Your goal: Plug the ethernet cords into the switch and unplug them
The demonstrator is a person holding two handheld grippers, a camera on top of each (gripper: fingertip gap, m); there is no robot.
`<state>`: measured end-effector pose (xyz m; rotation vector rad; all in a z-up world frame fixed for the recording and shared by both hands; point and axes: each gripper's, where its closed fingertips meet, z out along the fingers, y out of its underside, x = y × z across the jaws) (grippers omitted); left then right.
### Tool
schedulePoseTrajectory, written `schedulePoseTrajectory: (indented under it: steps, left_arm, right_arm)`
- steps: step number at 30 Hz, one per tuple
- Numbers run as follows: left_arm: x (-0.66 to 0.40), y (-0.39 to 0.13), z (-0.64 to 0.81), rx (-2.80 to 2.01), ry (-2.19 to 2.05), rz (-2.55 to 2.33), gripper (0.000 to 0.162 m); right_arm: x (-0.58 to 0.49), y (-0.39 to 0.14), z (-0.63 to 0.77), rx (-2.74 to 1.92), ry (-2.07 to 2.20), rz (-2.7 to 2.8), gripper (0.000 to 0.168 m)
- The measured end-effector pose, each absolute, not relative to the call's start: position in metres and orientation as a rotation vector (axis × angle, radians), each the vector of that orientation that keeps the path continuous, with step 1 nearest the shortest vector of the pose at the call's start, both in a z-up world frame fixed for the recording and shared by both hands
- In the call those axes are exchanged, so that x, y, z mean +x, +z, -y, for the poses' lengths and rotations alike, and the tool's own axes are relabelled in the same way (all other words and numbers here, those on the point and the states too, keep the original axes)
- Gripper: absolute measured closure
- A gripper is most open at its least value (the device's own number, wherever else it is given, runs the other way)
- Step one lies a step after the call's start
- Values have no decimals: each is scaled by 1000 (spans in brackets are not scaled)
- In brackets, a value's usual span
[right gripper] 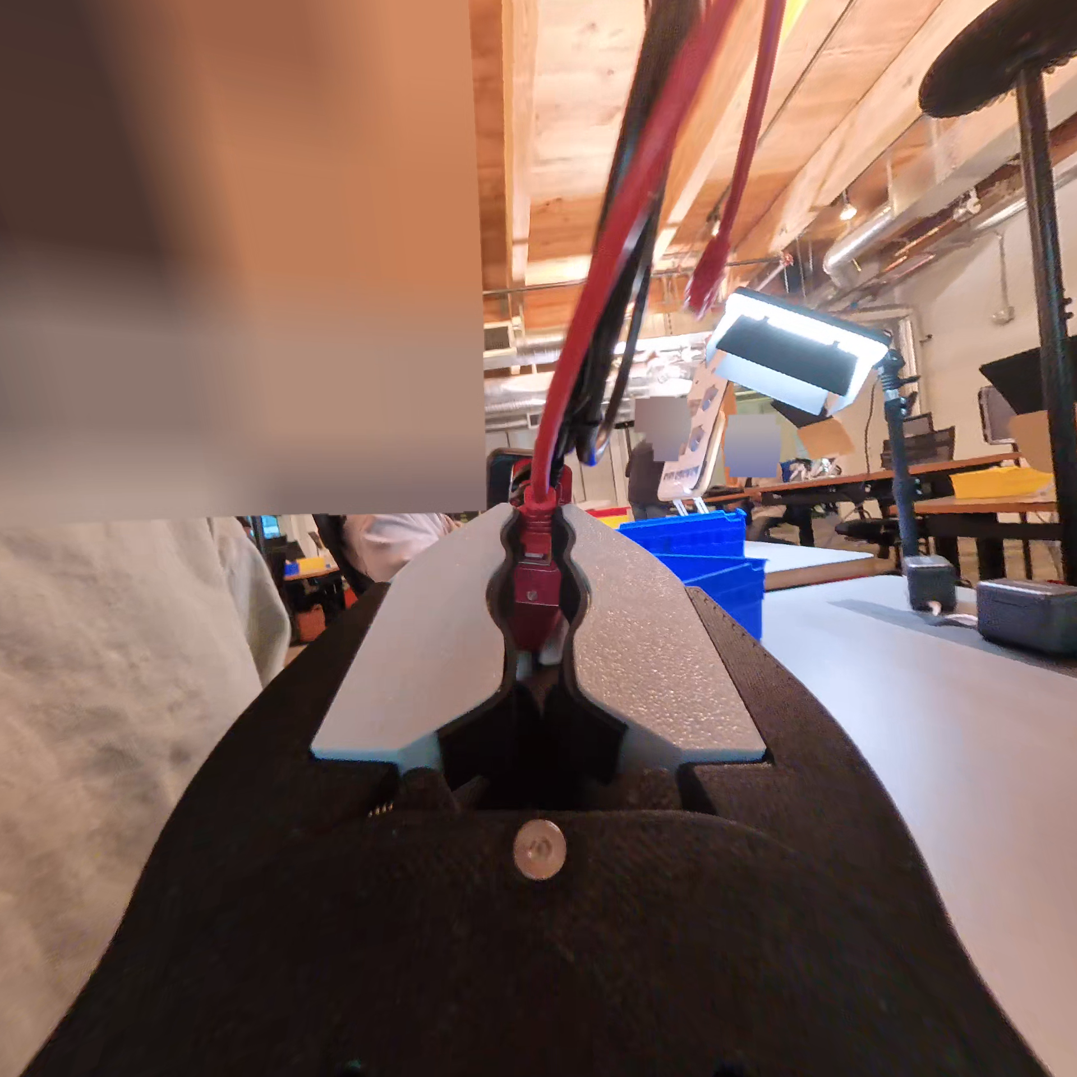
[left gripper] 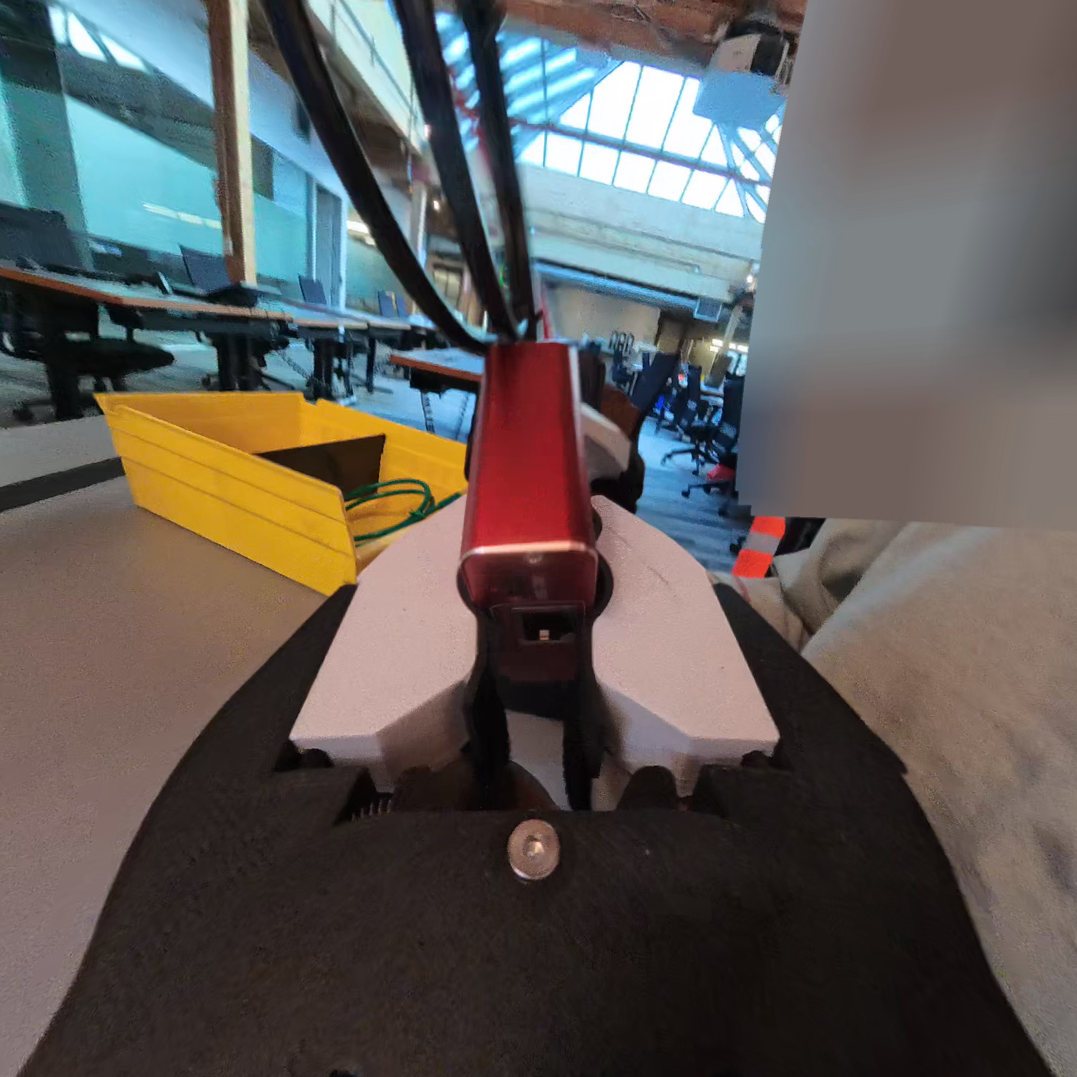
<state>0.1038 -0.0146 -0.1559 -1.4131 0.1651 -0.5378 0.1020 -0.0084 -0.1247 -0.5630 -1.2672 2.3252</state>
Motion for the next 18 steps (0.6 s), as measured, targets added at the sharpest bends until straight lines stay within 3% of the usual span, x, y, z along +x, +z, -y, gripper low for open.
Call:
schedulePoseTrajectory:
  steps: [11, 14, 18]
  left_arm:
    - [102, -161, 24, -1417, -679, -92, 133]
    - [101, -165, 23, -1454, -638, -93, 133]
    - [107, -162, 26, -1453, -638, -135, 133]
  right_arm:
    - [97, -135, 18, -589, 2124, 1547, 152]
    - [96, -141, 22, -592, 2039, 1669, 140]
    - [99, -143, 25, -547, 1974, 1746, 149]
